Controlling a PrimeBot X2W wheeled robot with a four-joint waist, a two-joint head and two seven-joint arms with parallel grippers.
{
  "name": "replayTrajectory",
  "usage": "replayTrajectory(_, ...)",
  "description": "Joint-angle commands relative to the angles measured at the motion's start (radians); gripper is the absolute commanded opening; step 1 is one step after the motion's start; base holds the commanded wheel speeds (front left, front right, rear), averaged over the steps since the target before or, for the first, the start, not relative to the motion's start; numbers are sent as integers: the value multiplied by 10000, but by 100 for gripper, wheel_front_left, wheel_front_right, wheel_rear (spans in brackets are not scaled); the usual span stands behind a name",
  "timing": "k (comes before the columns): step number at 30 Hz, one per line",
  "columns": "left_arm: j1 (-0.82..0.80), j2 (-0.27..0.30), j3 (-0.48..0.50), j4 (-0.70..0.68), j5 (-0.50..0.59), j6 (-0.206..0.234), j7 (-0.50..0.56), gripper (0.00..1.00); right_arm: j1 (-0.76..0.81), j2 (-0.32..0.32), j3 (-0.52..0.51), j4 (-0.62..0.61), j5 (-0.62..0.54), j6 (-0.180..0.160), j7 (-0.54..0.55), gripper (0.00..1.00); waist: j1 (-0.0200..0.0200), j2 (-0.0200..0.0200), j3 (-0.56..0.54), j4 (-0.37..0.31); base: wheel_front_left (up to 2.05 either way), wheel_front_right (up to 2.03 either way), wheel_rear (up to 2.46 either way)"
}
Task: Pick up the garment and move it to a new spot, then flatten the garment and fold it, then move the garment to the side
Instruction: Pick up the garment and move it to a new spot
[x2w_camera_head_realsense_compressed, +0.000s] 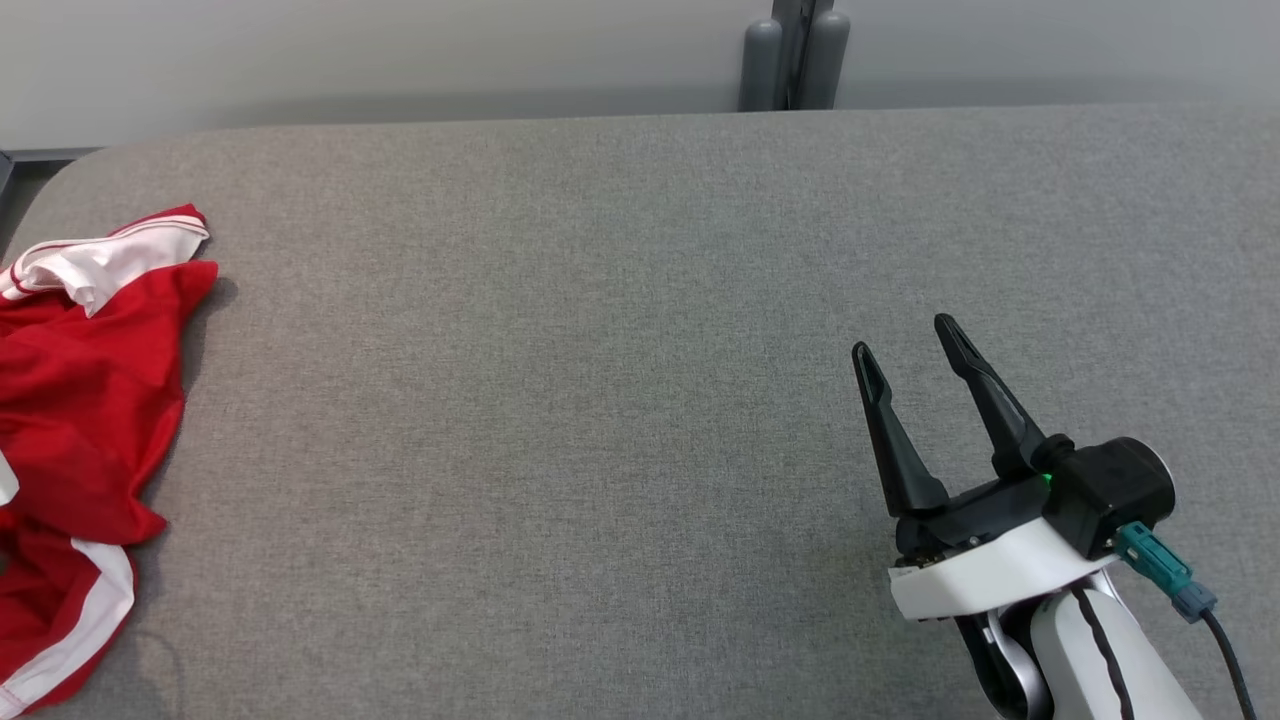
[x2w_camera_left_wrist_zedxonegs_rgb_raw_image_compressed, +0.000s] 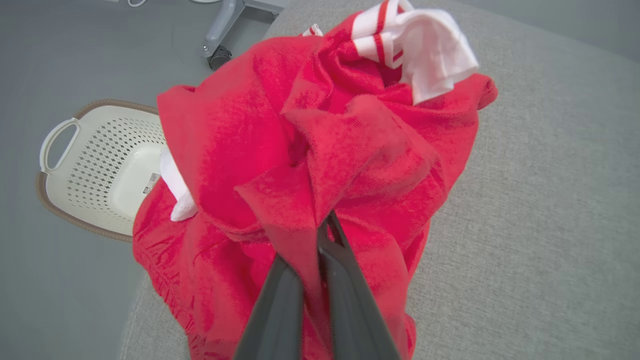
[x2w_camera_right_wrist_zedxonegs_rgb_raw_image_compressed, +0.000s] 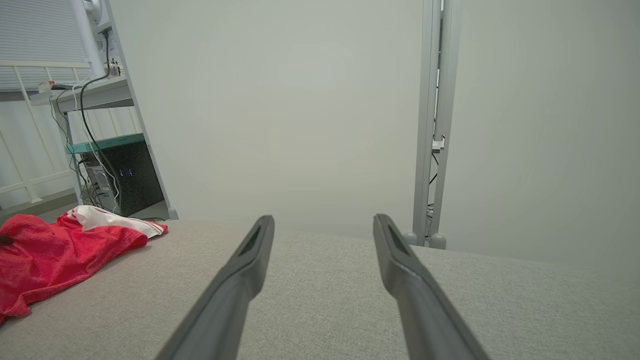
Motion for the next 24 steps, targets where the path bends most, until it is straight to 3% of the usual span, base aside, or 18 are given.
replayTrajectory(1,-186,44,-137,-168,111,-42,-140,0,149,-66,1,25,76,1,-52,100,0,0,-230,90,0,0,0)
replayTrajectory(11,-345,-254,-1583,-2329,-398,-50,-213,0,548,-65,-87,81,419,1,-52,100,0,0,-1176,-82,0,0,0)
replayTrajectory(15,-245,-134,-2150,-3631,-989,-51,32,0,671,-63,-196,-2,515,1,-52,100,0,0,-1328,-455,0,0,0)
replayTrajectory(24,-59,-470,-2948,-6530,-1854,-43,378,0,764,-66,-368,-134,619,1,-52,100,0,0,-1480,-1665,0,0,0)
